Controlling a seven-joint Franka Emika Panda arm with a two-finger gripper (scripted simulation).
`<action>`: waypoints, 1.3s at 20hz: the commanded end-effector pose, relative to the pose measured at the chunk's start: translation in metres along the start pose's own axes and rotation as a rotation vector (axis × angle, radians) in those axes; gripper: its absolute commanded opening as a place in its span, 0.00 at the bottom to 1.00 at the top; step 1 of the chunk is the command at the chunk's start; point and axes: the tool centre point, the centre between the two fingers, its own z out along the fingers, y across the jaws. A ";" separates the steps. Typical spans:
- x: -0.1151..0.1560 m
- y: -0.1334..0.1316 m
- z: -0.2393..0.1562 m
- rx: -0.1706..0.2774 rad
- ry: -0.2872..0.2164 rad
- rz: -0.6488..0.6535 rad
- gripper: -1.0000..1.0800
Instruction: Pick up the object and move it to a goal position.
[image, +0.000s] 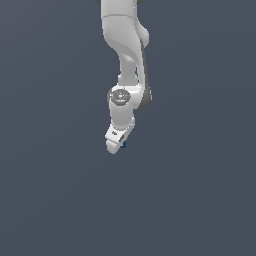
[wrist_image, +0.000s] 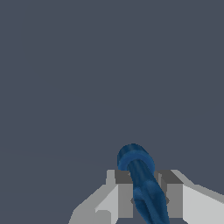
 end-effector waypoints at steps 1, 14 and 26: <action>-0.001 0.000 -0.001 0.000 0.000 0.000 0.00; -0.053 0.006 -0.049 0.000 0.000 0.000 0.00; -0.155 0.020 -0.145 0.000 0.003 -0.001 0.00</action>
